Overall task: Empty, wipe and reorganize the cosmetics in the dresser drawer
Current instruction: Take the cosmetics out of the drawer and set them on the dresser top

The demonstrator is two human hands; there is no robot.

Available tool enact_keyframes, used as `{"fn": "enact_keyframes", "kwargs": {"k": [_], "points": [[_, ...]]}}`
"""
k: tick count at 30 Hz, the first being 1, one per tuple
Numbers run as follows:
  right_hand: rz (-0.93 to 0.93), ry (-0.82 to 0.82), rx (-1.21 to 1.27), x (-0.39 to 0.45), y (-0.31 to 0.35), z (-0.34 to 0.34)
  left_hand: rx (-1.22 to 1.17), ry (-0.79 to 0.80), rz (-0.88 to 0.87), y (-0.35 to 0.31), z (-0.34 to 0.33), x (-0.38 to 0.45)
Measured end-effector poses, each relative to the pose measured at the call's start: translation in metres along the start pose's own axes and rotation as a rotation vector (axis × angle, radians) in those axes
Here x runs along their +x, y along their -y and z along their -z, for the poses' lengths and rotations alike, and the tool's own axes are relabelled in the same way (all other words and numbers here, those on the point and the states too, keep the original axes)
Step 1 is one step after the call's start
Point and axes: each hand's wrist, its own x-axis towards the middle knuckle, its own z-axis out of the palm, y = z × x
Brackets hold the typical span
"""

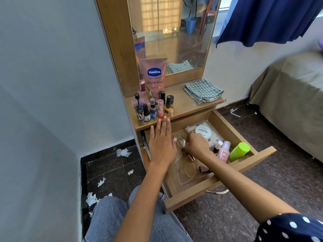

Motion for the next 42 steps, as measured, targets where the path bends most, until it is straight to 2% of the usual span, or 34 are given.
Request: {"fn": "enact_keyframes", "kwargs": {"k": [6, 9, 11, 13, 18, 25, 31, 37, 42], "points": [[0.033, 0.099, -0.116, -0.011, -0.012, 0.0, 0.009, -0.03, -0.019, -0.002, 0.002, -0.002], [0.02, 0.112, -0.138, -0.013, -0.021, -0.004, -0.023, -0.047, -0.151, -0.006, -0.004, -0.005], [0.008, 0.093, -0.095, -0.011, -0.024, -0.007, -0.096, 0.096, -0.258, -0.01, -0.009, -0.005], [-0.008, 0.067, -0.017, -0.009, -0.026, -0.01, -0.131, 0.253, -0.284, -0.012, -0.016, 0.0], [-0.048, -0.006, 0.163, -0.005, -0.03, -0.018, -0.124, 0.387, -0.216, -0.012, -0.031, 0.014], [-0.033, -0.083, 0.317, 0.003, -0.031, -0.023, -0.267, 0.362, -0.109, -0.015, -0.02, 0.02], [0.043, -0.242, 0.636, -0.009, -0.031, -0.013, -0.287, 0.33, -0.037, -0.004, -0.024, 0.019], [0.281, -0.371, 0.751, -0.014, -0.017, 0.0, -0.319, 0.145, -0.063, -0.003, -0.028, 0.017], [0.451, -0.494, 0.73, -0.015, -0.01, 0.006, -0.524, 0.039, -0.047, -0.003, -0.023, 0.015]]}}
